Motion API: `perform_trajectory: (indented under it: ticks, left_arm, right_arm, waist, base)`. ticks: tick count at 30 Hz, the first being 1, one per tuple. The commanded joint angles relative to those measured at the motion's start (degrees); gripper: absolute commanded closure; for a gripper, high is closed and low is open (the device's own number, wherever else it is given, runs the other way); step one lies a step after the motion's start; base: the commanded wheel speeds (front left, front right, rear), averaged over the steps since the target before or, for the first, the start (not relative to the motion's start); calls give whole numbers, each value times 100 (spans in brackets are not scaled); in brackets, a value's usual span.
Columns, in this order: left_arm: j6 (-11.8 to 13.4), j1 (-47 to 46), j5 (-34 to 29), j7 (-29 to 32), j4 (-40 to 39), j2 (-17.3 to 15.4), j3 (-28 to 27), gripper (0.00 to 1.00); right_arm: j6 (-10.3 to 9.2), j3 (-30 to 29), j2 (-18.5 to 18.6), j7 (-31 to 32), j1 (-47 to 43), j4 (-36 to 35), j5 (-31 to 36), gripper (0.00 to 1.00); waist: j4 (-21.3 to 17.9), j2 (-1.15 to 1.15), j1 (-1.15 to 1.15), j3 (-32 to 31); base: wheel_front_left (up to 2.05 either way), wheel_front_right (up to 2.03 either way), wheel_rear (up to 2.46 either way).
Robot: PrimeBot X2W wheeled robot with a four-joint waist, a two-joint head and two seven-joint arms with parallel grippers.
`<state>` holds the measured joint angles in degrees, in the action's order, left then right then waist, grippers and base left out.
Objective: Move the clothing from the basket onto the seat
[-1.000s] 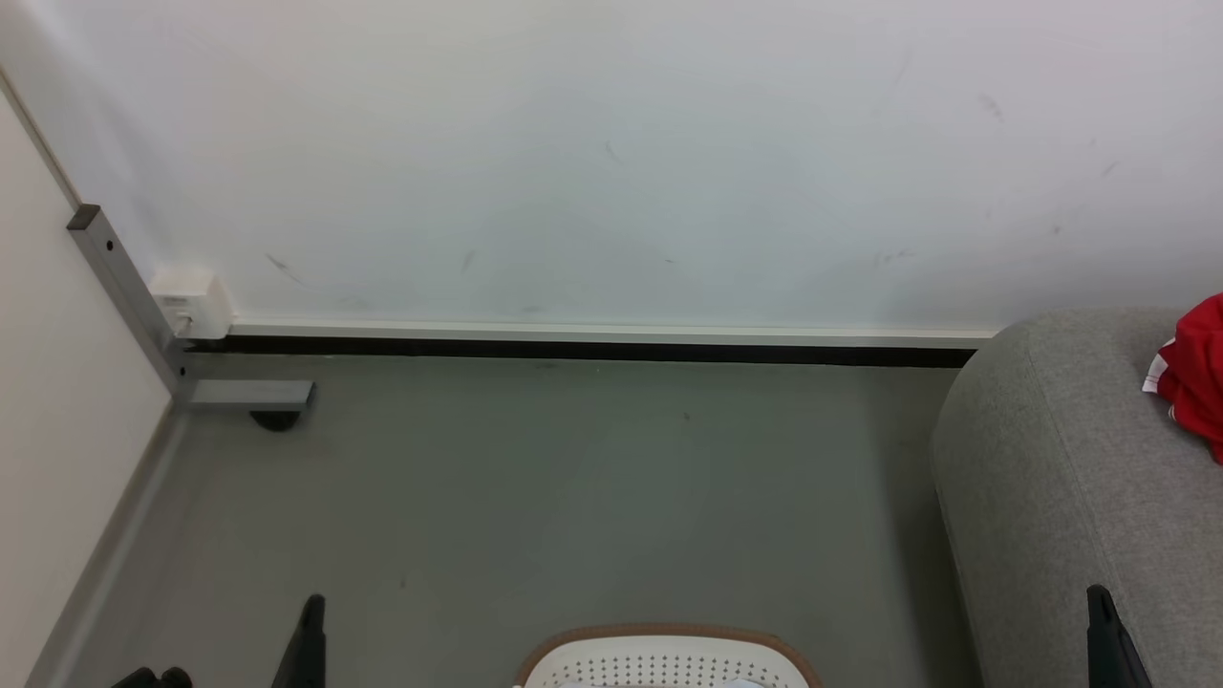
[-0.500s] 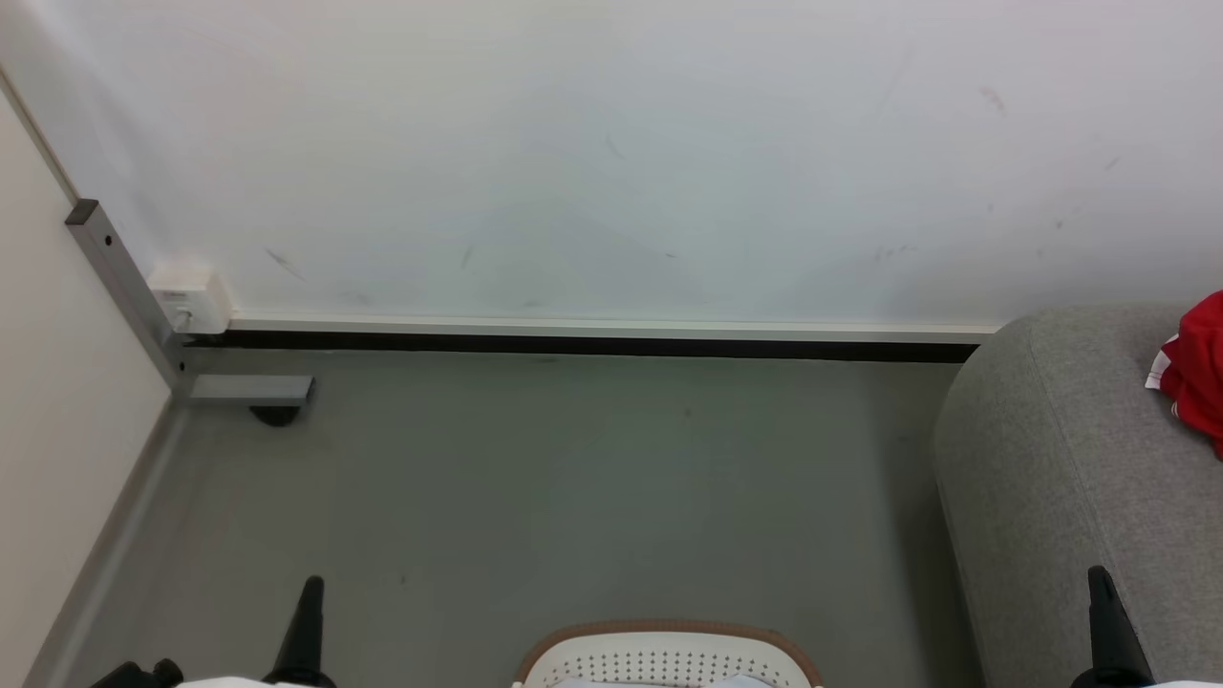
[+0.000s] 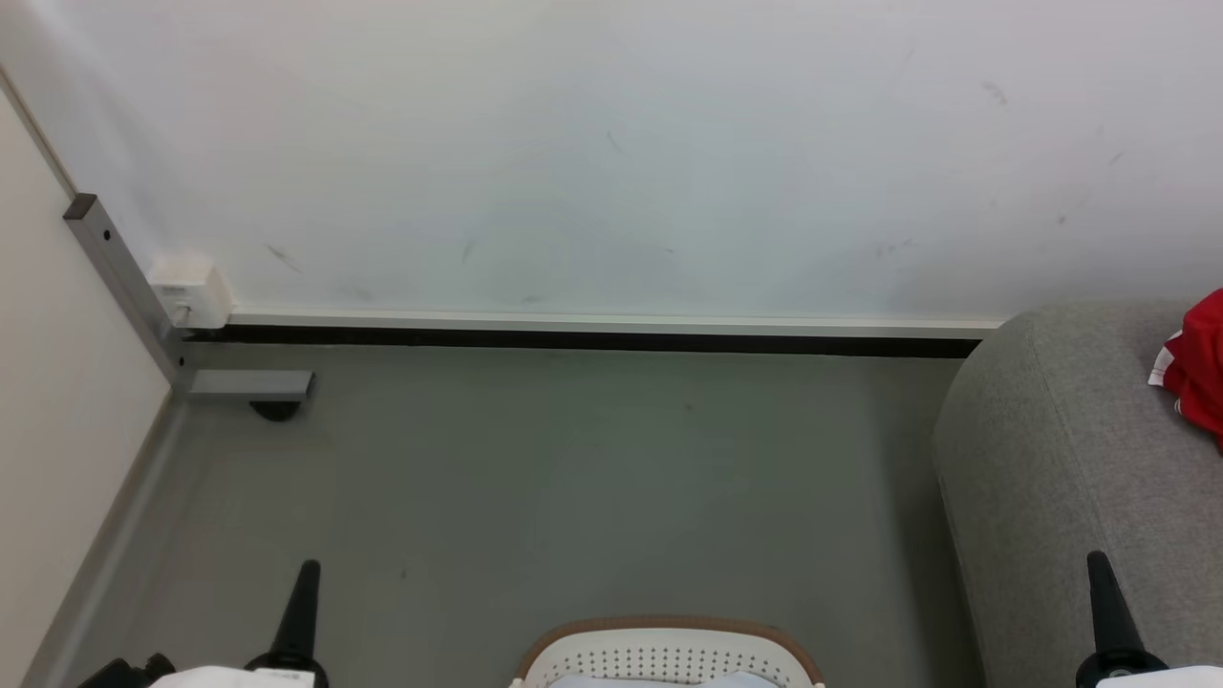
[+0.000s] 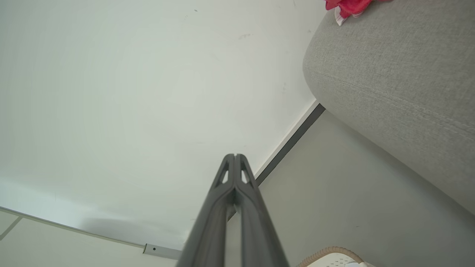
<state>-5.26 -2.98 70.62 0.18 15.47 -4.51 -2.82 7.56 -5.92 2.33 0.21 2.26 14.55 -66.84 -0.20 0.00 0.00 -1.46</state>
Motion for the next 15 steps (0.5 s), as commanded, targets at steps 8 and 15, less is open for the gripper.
perform_trajectory:
  ticks: [8, 15]
  left_arm:
    - [-67, -147, 513, 142, -78, 22, -98, 100]
    - [-101, -191, 829, 237, -91, 48, -156, 100]
  right_arm:
    - [-8, -29, 71, 138, 166, -68, -547, 100]
    - [-9, -39, 72, 231, 205, -69, -915, 100]
  waist:
    - [3, 0, 0, 25]
    - [6, 0, 0, 47]
  base:
    - [0, 0, 0]
    - [0, 0, 0]
